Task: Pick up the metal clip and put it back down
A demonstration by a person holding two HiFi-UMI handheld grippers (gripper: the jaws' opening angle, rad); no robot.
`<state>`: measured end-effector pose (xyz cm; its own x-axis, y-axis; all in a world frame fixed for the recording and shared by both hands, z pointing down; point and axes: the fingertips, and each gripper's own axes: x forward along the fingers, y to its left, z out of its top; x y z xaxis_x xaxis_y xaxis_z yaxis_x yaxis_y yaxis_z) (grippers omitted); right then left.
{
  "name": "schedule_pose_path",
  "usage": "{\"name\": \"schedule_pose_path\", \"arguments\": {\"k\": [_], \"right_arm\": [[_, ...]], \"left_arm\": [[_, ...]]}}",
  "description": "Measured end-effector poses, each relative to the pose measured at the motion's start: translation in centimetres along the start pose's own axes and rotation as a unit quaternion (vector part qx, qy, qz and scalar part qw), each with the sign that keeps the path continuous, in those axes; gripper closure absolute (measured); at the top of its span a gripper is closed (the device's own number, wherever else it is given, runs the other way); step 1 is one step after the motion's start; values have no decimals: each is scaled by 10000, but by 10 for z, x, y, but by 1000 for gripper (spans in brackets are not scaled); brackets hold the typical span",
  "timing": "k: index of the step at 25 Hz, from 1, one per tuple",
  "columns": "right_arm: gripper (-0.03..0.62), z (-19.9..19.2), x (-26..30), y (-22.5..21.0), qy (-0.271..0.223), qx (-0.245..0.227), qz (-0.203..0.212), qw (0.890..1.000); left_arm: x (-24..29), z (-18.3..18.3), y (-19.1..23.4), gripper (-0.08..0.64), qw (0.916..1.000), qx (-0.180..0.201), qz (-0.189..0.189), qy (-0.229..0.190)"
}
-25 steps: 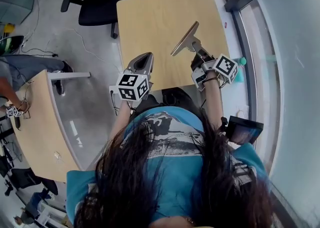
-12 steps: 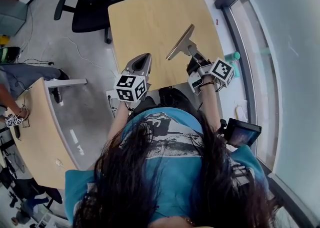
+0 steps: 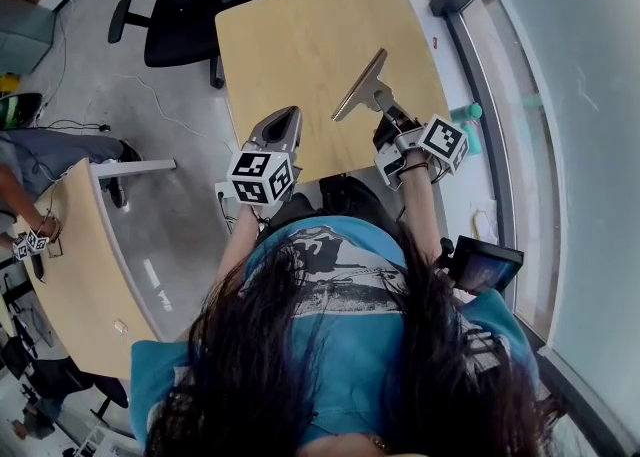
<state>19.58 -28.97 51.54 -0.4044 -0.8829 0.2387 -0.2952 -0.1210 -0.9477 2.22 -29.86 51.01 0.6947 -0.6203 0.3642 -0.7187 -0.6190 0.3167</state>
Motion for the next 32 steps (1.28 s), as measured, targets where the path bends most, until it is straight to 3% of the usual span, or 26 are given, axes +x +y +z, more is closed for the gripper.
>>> {"name": "schedule_pose_path", "arguments": {"k": [12,21,28,32], "right_arm": [[506,2,6,-19,101,-63,-160,9998],[506,41,64,-64,391,-140,-646,9970],[506,46,109,-98,903,-444,-1144,9883],[506,44,133,-115,1086,-342,-1352,9843]], "left_arm": [[-2,-9,-9,557,10000,42,27,34],[7,-9,-5,557,9997,-4,202,102],[7,-10,7,557,9989,-127,437,57],[6,-9,15,557,9983,-185,549,37]]}}
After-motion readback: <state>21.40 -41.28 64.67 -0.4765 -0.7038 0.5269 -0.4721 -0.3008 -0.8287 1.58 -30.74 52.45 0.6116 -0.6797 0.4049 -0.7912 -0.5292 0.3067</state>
